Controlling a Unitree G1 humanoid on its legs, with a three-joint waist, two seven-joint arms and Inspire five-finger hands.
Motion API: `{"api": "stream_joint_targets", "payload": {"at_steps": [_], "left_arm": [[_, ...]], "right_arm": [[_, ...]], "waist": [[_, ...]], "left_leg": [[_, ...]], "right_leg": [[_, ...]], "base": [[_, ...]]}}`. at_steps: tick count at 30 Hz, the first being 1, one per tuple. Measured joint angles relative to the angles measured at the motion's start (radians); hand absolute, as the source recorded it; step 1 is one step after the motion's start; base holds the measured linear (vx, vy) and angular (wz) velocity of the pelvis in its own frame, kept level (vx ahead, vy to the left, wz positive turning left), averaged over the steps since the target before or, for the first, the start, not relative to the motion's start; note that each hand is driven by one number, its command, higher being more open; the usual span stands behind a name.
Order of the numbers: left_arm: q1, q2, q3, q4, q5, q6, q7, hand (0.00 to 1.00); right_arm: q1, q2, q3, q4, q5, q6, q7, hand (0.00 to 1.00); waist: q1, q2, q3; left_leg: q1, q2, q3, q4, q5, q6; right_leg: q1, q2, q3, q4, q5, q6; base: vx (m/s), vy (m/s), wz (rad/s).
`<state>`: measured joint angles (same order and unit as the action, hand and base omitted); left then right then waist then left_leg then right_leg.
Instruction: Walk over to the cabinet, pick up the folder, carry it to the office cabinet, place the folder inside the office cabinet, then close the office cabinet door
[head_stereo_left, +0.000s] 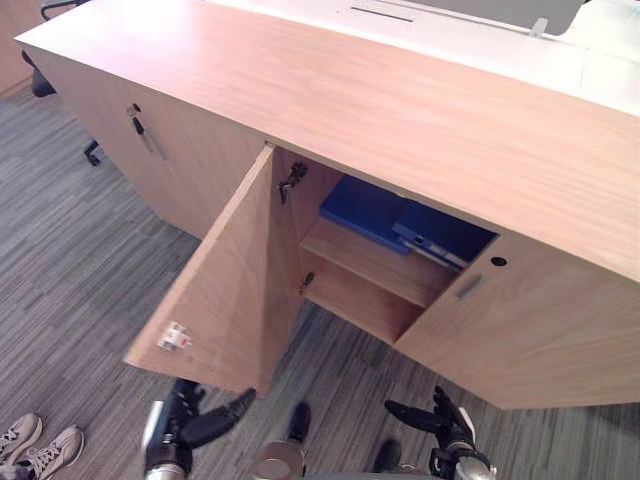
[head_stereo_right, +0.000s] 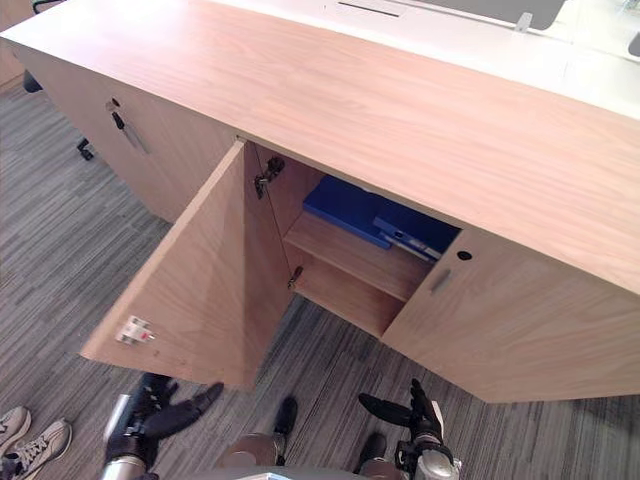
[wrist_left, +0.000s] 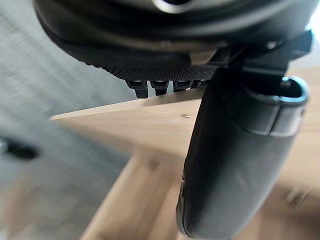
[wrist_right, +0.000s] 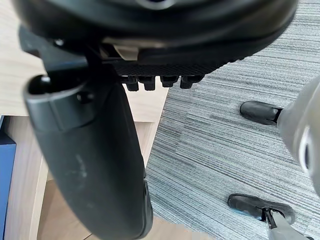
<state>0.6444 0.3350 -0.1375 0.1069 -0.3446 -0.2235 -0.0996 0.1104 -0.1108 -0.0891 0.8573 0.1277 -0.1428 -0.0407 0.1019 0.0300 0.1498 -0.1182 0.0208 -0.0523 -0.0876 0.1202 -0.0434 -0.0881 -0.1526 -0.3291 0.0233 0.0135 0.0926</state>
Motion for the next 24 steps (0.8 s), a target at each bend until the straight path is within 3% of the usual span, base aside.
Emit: {"api": "stream_joint_targets", "payload": {"at_steps": [1,4,8,12,19,24], "left_arm": [[-0.053,0.063,-0.081,0.031,-0.013,0.008,-0.047,1.00],[-0.180,0.195,-0.193,0.034,-0.087,0.030,-0.212,1.00],[-0.339,0.191,-0.198,-0.022,-0.109,0.034,-0.273,1.00],[-0.497,0.110,-0.178,-0.017,-0.056,0.035,-0.183,1.00],[-0.759,-0.075,-0.108,0.188,0.297,0.035,0.111,1.00],[-0.784,-0.095,-0.087,0.222,0.333,0.043,0.169,1.00]], "right_arm": [[-0.027,-0.020,0.027,0.000,-0.005,0.001,0.005,1.00],[-0.096,-0.040,0.082,-0.014,-0.016,0.001,0.032,1.00],[-0.120,-0.054,0.100,-0.036,-0.044,0.002,0.041,1.00],[-0.092,-0.069,0.098,-0.038,-0.045,0.012,0.031,1.00],[-0.068,-0.041,0.083,-0.056,-0.045,0.012,-0.004,1.00],[-0.054,-0.024,0.048,-0.065,-0.044,0.013,-0.006,1.00]], "waist": [[-0.014,0.010,0.001],[-0.068,0.011,0.005],[-0.125,0.000,0.024],[-0.170,0.001,0.026],[-0.204,0.002,0.027],[-0.209,0.002,0.027]], "left_leg": [[-0.016,0.002,0.033,0.000,0.001,0.001],[-0.042,0.010,0.142,0.000,-0.004,0.008],[-0.045,0.010,0.231,0.000,-0.016,0.011],[-0.045,0.015,0.269,0.001,-0.029,0.014],[-0.023,0.017,0.253,0.001,-0.030,0.017],[-0.002,0.012,0.248,0.001,-0.034,0.015]], "right_leg": [[-0.036,0.000,0.034,0.004,0.010,0.001],[-0.110,0.012,0.140,-0.013,0.055,-0.002],[-0.141,0.018,0.218,-0.063,0.112,-0.007],[-0.149,0.029,0.253,-0.097,0.149,-0.010],[-0.119,0.036,0.235,-0.106,0.152,-0.010],[-0.097,0.025,0.229,-0.107,0.149,-0.011]], "base": [[-0.08,0.041,-0.69],[-0.03,0.031,-1.05],[0.03,0.008,-0.81],[0.11,-0.011,-0.33],[0.07,-0.009,0.02],[-0.04,0.012,0.05]]}}
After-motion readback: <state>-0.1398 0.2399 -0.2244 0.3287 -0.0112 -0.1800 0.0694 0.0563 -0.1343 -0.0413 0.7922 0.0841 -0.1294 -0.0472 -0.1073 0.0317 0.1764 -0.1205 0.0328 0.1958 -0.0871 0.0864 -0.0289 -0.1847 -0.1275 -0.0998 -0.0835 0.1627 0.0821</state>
